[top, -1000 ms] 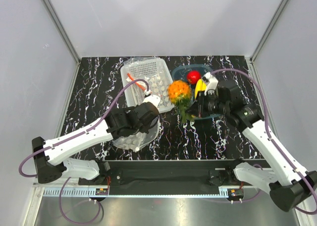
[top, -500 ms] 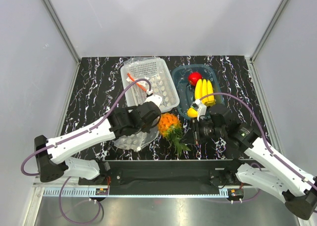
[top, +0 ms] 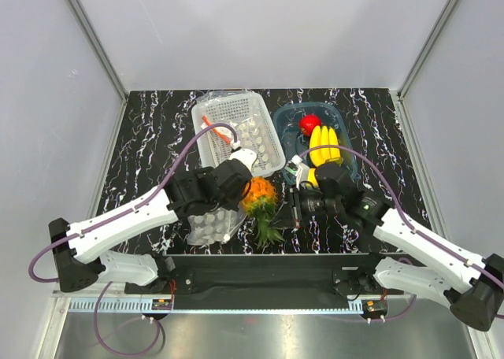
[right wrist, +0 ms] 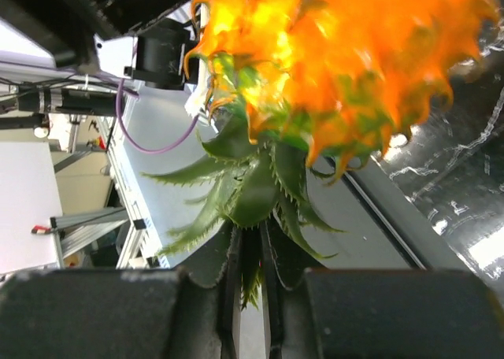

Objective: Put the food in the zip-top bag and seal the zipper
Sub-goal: Place the fake fruit in the zipper food storage bag.

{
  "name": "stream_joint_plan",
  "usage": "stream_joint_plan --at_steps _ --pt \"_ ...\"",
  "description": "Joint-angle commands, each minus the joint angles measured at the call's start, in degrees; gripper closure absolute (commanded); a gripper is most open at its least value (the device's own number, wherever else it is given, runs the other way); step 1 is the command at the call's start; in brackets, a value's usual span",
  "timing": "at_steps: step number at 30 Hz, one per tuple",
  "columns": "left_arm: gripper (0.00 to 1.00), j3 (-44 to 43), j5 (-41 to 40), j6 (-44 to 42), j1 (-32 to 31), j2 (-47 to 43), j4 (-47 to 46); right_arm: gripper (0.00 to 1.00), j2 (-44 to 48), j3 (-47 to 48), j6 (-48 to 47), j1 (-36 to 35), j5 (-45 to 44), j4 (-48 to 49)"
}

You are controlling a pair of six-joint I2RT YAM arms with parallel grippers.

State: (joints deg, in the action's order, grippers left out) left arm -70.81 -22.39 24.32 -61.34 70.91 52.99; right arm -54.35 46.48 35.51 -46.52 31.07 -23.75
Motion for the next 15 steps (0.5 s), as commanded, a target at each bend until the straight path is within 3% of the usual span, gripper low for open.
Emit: stream_joint_plan --at_steps 1,8,15 --pt "1.0 -2.6 1.9 -0.6 -0.1 -2.3 -2.8 1.0 -2.1 -0.1 1.5 -2.3 0.1 7.0" --pt "1.0 -4.2 2.0 -1.9 -0.2 -1.6 -1.6 1.0 -5.3 -0.4 0.7 -7.1 -2.2 8.5" --pt "1.0 -2.6 4.6 -3.8 -0.1 -4.7 -2.6 1.0 -5.6 1.2 -2.6 -7.3 -3.5 2.0"
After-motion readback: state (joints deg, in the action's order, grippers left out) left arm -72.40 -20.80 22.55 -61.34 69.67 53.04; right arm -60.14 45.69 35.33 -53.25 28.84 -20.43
